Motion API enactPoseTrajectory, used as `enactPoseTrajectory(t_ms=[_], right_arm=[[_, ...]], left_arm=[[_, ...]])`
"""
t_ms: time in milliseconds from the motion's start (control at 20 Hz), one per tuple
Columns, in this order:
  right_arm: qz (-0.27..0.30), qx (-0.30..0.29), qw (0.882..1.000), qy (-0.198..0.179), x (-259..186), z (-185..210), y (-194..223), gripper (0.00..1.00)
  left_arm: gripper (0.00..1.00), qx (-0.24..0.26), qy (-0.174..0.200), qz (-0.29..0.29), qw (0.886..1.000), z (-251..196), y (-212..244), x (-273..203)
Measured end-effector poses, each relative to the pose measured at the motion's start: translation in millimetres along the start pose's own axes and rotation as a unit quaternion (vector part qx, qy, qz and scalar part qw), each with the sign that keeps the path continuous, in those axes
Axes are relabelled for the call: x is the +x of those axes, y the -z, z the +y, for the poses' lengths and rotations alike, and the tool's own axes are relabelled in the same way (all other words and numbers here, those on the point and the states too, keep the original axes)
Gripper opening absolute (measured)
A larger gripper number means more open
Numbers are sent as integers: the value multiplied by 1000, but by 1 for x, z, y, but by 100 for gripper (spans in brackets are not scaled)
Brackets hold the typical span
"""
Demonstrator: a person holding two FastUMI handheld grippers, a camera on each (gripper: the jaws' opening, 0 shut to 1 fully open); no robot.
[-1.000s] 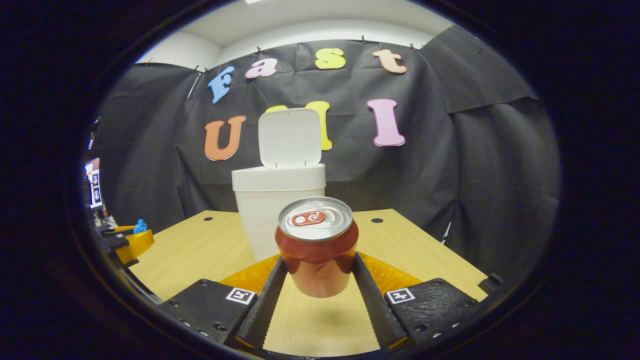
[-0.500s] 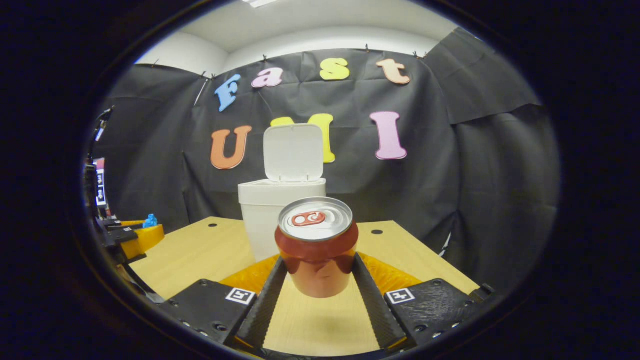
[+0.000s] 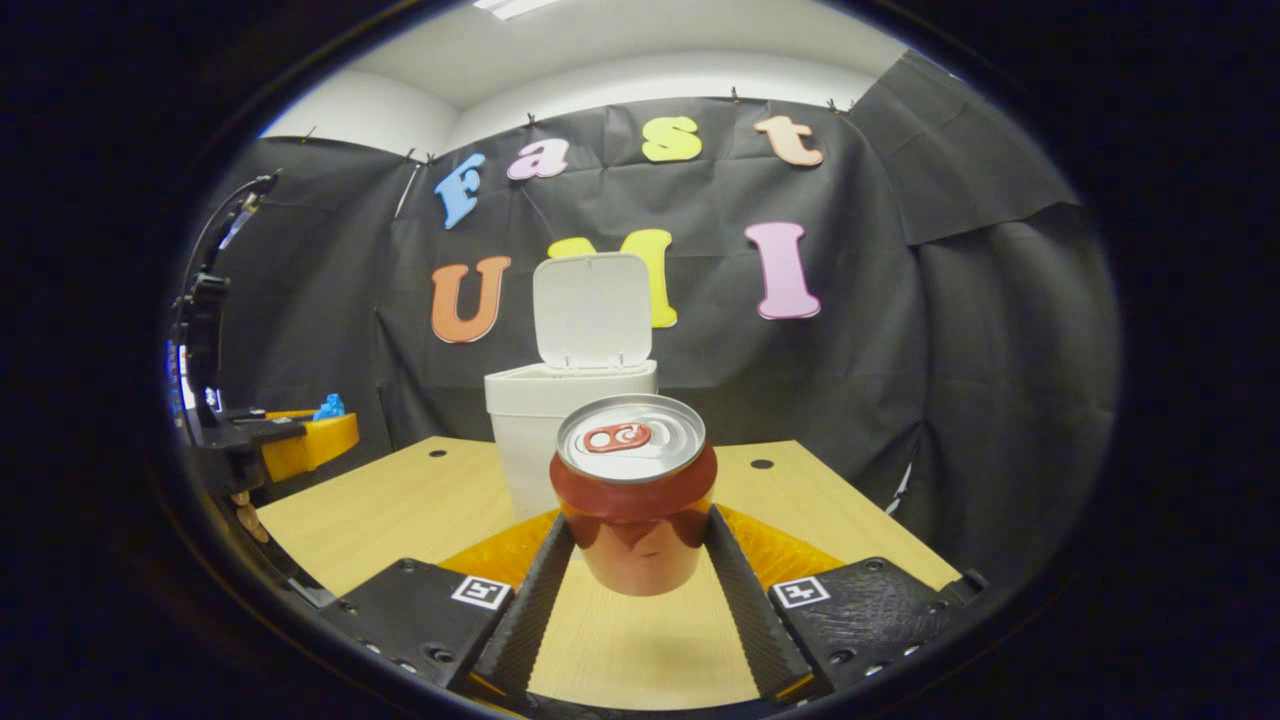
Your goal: Press the lid of the desktop garbage bin to open it, pick up the crumpled paper on the desktop and throw it into the bin, then pick up the pop can on the desktop and drop it into the bin, and finally close the garbage bin lid.
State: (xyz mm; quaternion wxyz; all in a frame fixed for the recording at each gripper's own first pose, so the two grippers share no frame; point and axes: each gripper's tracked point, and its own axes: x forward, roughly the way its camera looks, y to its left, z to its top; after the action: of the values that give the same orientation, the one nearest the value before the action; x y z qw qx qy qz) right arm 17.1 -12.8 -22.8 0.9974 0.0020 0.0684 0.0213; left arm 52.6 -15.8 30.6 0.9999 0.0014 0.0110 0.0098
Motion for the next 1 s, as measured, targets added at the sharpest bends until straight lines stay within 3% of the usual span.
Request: enactPoseTrajectory(t_ms=[200, 500, 650, 750, 800, 1000], right_arm=[[2, -2, 1000, -11, -3, 5, 1, 80], [13, 1, 1000, -16, 2, 6, 6, 80], [16, 0, 1000, -18, 0, 7, 8, 80], [16, 2, 1000, -18, 1, 7, 7, 80], [16, 2, 1000, -21, 1, 8, 7, 80], [8, -6, 1000, -23, 0, 7, 3, 80]], left_arm=[[49, 6, 1, -10, 1000, -12, -23, 23], [49, -25, 16, -7, 1000, -36, -54, 74], [49, -40, 7, -22, 999, -41, -70, 101], [54, -67, 23, -43, 997, -49, -87, 121], [49, -77, 34, -47, 995, -57, -94, 127], [49, -30, 77, -78, 994, -97, -118, 148]])
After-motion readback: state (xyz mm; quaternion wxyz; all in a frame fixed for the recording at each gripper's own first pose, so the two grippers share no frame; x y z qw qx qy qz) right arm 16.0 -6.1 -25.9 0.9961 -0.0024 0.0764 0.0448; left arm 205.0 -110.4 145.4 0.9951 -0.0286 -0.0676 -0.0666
